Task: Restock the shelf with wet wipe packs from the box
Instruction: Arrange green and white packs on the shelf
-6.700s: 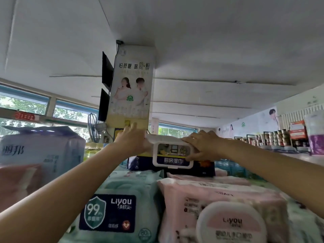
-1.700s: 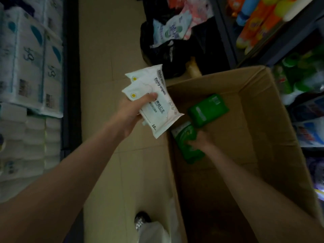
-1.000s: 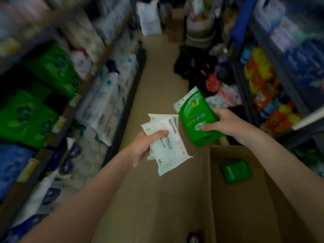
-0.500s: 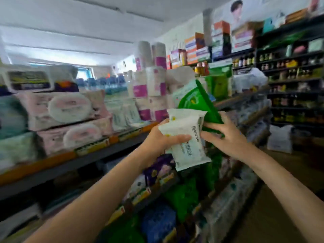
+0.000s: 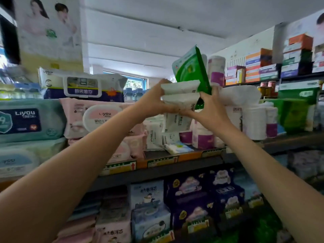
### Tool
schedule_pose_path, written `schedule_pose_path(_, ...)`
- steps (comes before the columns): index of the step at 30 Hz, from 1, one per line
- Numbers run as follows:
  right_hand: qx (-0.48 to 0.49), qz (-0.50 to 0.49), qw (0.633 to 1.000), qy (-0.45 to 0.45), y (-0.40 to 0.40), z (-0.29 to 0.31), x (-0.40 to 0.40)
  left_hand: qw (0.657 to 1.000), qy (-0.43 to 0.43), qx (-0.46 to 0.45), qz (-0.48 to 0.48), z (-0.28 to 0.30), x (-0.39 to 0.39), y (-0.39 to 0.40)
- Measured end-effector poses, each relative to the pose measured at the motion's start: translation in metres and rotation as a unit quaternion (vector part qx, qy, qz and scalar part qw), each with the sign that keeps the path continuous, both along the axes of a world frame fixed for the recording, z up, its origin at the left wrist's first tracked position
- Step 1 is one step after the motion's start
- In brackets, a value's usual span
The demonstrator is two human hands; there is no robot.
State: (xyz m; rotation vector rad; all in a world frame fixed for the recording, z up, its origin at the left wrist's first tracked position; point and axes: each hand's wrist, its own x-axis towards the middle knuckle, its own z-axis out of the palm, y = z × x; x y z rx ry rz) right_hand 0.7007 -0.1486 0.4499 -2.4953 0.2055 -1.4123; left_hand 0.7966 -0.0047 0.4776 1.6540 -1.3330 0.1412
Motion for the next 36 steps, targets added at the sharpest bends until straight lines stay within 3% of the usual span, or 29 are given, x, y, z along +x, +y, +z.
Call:
schedule_pose_path(4, 0.048, 0.059, 0.995, 0.066, -0.029, 0.004, 0.038, 0.995, 0.011, 0.039, 0.092, 0.008, 0.026, -0.022)
schedule_pose_path(6, 0.033, 0.078, 0.989, 0.119, -0.037, -0.002, 0.057, 0.976, -0.057, 0.118, 0.176, 0.006, 0.038, -0.032)
schedule_pose_path(9, 0.026, 0.111, 0.971, 0.209, -0.046, -0.013, 0.084, 0.894, -0.210, 0.277, 0.284, 0.003, 0.051, -0.043)
schedule_pose_path(12, 0.038, 0.129, 0.958, 0.252, -0.049, -0.022, 0.106, 0.832, -0.233, 0.381, 0.329, 0.001, 0.059, -0.052)
schedule_pose_path(13, 0.038, 0.133, 0.956, 0.259, -0.050, -0.024, 0.113, 0.798, -0.249, 0.419, 0.354, -0.001, 0.061, -0.056)
schedule_pose_path(17, -0.015, 0.066, 0.964, 0.258, -0.052, -0.033, 0.132, 0.609, -0.395, 0.516, 0.454, -0.015, 0.066, -0.070)
schedule_pose_path(19, -0.048, 0.027, 0.979, 0.199, -0.050, -0.034, 0.137, 0.578, -0.426, 0.518, 0.465, -0.023, 0.072, -0.074)
schedule_pose_path(23, -0.110, -0.011, 0.989, 0.099, -0.044, -0.035, 0.143, 0.575, -0.446, 0.506, 0.463, -0.037, 0.076, -0.076)
schedule_pose_path(27, -0.063, -0.015, 0.998, 0.005, -0.041, -0.029, 0.141, 0.550, -0.475, 0.542, 0.422, -0.049, 0.076, -0.077)
schedule_pose_path(29, -0.032, -0.003, 0.999, -0.012, -0.038, -0.024, 0.139, 0.559, -0.464, 0.549, 0.412, -0.052, 0.073, -0.073)
schedule_pose_path(30, -0.026, 0.002, 0.999, -0.024, -0.036, -0.021, 0.136, 0.579, -0.469, 0.528, 0.406, -0.052, 0.069, -0.070)
schedule_pose_path(32, -0.018, 0.014, 0.998, -0.066, -0.031, -0.015, 0.128, 0.663, -0.490, 0.417, 0.382, -0.048, 0.058, -0.055)
schedule_pose_path(34, -0.011, 0.029, 0.993, -0.117, -0.020, -0.006, 0.115, 0.747, -0.516, 0.231, 0.350, -0.039, 0.048, -0.034)
schedule_pose_path(36, -0.022, 0.038, 0.987, -0.158, 0.001, 0.007, 0.098, 0.744, -0.565, 0.058, 0.352, -0.024, 0.047, -0.008)
